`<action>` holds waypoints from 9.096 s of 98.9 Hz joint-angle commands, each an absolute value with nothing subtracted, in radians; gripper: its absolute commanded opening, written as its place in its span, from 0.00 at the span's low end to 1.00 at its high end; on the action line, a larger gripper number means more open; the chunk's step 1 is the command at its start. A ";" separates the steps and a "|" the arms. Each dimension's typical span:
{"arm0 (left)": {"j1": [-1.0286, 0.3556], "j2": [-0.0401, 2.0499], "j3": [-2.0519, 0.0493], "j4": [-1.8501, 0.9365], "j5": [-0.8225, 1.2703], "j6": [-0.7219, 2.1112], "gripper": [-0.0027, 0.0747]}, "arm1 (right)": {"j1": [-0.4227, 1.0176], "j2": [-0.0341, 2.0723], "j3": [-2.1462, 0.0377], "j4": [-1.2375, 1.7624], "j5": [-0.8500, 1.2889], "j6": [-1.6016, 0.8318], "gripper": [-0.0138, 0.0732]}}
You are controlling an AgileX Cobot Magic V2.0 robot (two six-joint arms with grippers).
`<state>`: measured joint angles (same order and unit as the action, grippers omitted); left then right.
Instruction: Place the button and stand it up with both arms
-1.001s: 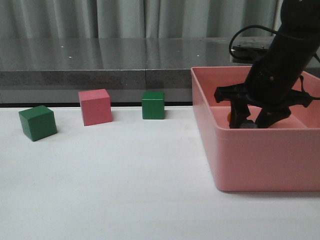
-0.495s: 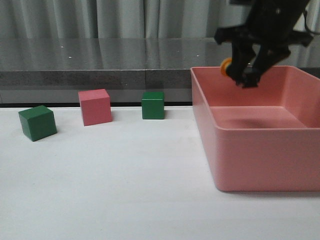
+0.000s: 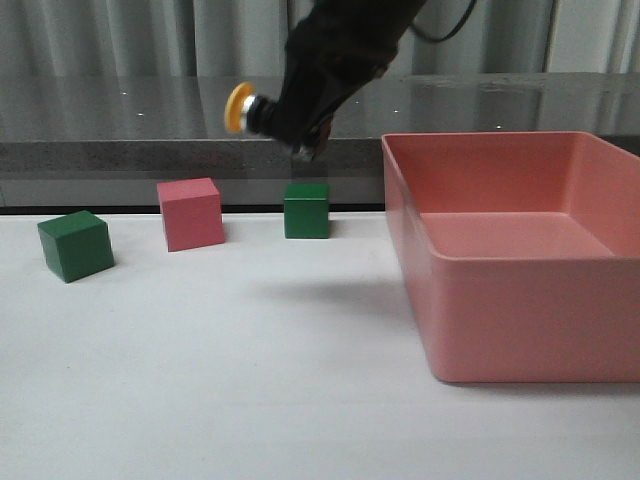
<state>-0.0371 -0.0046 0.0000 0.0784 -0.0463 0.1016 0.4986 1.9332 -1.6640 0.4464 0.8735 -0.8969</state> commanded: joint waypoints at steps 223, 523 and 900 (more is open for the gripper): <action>-0.037 -0.036 0.045 0.076 -0.126 0.091 0.01 | 0.196 0.874 -0.918 0.340 0.471 -0.489 0.09; -0.054 1.982 -1.018 -1.407 0.988 2.430 0.77 | 0.111 0.457 -0.516 0.338 0.355 -0.485 0.09; -0.135 1.346 -1.456 0.109 0.825 0.492 0.01 | 0.111 0.457 -0.516 0.337 0.381 -0.485 0.09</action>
